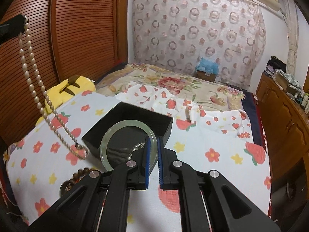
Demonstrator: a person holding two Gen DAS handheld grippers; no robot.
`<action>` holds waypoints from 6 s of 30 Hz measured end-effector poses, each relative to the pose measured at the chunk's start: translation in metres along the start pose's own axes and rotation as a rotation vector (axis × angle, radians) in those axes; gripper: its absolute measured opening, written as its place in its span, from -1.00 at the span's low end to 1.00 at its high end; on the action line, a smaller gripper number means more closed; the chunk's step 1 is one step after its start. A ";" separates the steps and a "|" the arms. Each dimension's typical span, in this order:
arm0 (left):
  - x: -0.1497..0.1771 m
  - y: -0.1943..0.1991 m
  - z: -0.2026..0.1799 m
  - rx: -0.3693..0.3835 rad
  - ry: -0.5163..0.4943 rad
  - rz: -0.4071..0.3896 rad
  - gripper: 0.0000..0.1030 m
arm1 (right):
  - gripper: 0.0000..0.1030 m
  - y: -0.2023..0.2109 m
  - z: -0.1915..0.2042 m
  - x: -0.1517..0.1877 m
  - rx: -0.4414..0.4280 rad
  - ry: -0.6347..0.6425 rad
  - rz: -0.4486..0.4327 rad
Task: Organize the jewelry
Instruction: 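Carry the bangle into the box with the right gripper while the left gripper drops the necklace in, then lower the open left gripper around the silver bangle on the sheet, then lift the silver bangle with the left gripper while the right gripper grasps the brown bead bracelet, then drop the silver bangle into the box with the left gripper while the right drops the bracelet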
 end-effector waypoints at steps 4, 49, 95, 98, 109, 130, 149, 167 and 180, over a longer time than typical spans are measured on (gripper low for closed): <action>-0.009 -0.015 0.007 -0.014 -0.001 0.003 -0.92 | -0.84 -0.005 -0.001 -0.003 0.019 0.010 -0.004; 0.137 -0.066 0.072 -0.074 0.095 0.201 0.38 | -0.76 -0.063 0.012 -0.009 -0.015 -0.009 0.058; 0.214 -0.073 -0.029 0.004 -0.009 0.424 0.52 | -0.27 0.079 0.047 0.160 -0.080 -0.080 0.031; 0.213 -0.076 -0.032 0.002 -0.012 0.424 0.47 | -0.27 0.079 0.047 0.161 -0.082 -0.073 0.029; 0.215 -0.061 -0.027 -0.018 0.007 0.385 0.12 | -0.27 0.077 0.049 0.161 -0.086 -0.070 0.028; 0.210 -0.002 0.003 -0.045 0.115 0.271 0.12 | -0.27 0.073 0.061 0.142 -0.088 -0.023 0.044; 0.214 0.009 0.024 -0.057 0.158 0.243 0.12 | -0.55 -0.018 0.102 0.088 -0.150 0.085 0.174; 0.218 0.009 0.023 -0.056 0.159 0.248 0.12 | -0.75 0.002 0.113 0.069 -0.170 0.144 0.103; 0.221 0.008 0.023 -0.059 0.162 0.246 0.12 | -0.75 0.059 0.128 0.029 -0.214 0.183 -0.032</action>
Point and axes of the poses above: each gripper's, at about its wrist camera, not at the fingertips, and y roughly against the way its jaws point, z to its left, x to its underside, the point moved 7 cm from there along -y, roughly the way its jaws point, and after that the axes turned 4 degrees about x, right-handed, at the moved point
